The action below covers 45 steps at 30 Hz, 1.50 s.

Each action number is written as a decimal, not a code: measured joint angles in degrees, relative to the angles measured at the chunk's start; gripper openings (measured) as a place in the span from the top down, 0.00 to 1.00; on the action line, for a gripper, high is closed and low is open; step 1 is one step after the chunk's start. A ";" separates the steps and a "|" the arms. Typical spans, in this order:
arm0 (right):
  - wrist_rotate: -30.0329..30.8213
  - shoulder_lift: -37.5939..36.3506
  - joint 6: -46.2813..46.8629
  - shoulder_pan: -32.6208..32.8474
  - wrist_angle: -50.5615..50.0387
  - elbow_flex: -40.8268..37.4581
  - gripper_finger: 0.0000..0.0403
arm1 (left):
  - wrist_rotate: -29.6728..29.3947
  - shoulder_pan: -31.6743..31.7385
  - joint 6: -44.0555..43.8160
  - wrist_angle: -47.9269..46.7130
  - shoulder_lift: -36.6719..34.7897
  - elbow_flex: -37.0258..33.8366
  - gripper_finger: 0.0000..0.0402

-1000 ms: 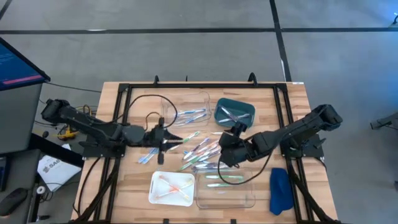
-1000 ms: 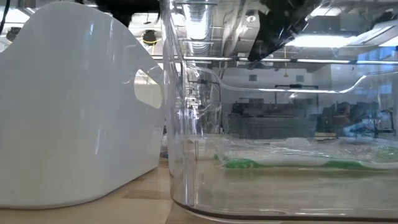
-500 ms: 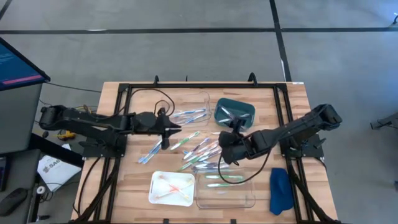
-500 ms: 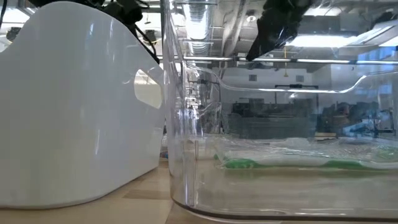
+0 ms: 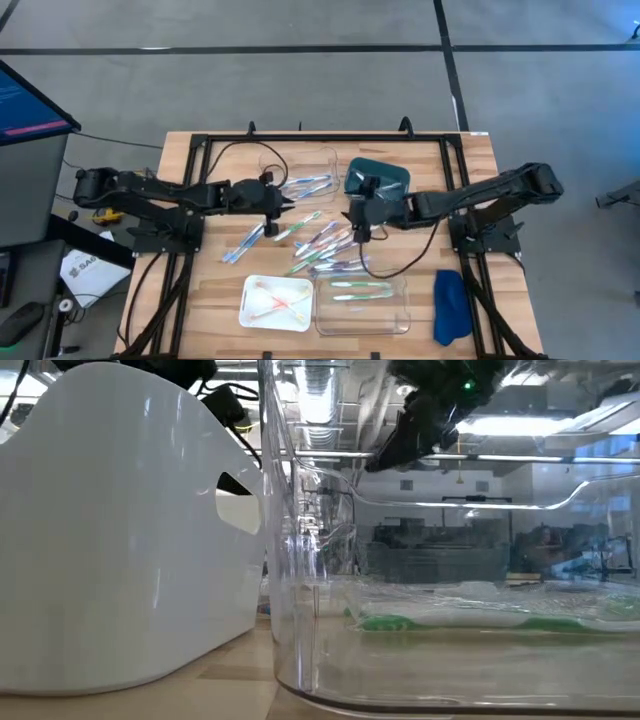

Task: Pick & Place Toothbrushes
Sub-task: Put the green toothbrush into the bottom transparent bin

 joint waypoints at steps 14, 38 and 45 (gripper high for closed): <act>-1.91 -3.13 -1.45 2.65 10.41 -2.15 0.34 | -0.07 -0.35 1.30 4.33 0.54 0.24 0.85; -10.21 13.92 -1.35 -1.68 2.74 13.38 0.34 | -0.02 -1.81 -7.45 -5.44 -1.49 -1.88 0.85; -23.09 19.52 -6.89 -3.54 -6.65 21.90 0.34 | 4.52 -4.00 -11.74 -8.61 -8.57 -1.80 0.85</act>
